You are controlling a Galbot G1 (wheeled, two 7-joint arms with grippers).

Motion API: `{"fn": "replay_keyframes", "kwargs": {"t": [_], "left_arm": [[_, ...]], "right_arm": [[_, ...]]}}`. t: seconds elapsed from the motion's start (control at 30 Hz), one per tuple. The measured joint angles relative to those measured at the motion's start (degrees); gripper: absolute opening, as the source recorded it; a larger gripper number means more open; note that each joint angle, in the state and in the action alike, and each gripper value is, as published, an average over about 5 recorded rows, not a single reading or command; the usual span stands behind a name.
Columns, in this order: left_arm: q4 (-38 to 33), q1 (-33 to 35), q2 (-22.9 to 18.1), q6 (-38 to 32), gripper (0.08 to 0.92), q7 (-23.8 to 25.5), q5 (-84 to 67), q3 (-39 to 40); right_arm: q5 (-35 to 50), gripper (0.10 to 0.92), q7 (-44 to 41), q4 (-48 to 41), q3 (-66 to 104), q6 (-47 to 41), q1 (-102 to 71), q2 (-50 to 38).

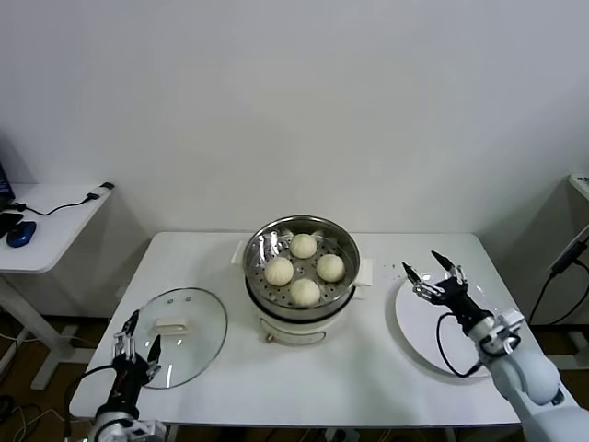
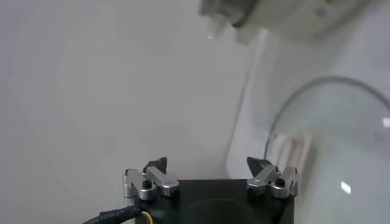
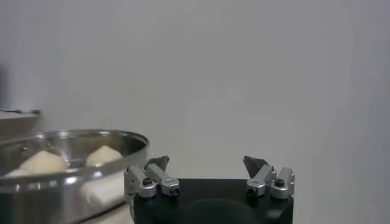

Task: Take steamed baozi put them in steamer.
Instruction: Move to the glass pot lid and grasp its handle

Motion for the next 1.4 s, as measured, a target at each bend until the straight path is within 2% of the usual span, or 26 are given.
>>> {"fn": "replay_keyframes", "kwargs": {"t": [0.47, 1.27, 1.4], "left_arm": [[12.84, -7.5, -0.11, 0.6, 0.823, -5.7, 14.59, 1.43], [27.6, -19.36, 0.85, 0.99, 0.822, -11.65, 17.76, 3.48], [28.96, -20.43, 0.99, 0.79, 0.758, -12.15, 16.79, 3.73]], "right_arm": [[-2.9, 0.823, 1.34, -0.8, 5.42, -0.01, -5.51, 2.37], [-5.28, 0.823, 1.48, -1.74, 8.24, 0.72, -7.8, 3.94], [-5.8, 0.823, 1.32, -2.22, 8.46, 0.86, -7.76, 4.4]]}}
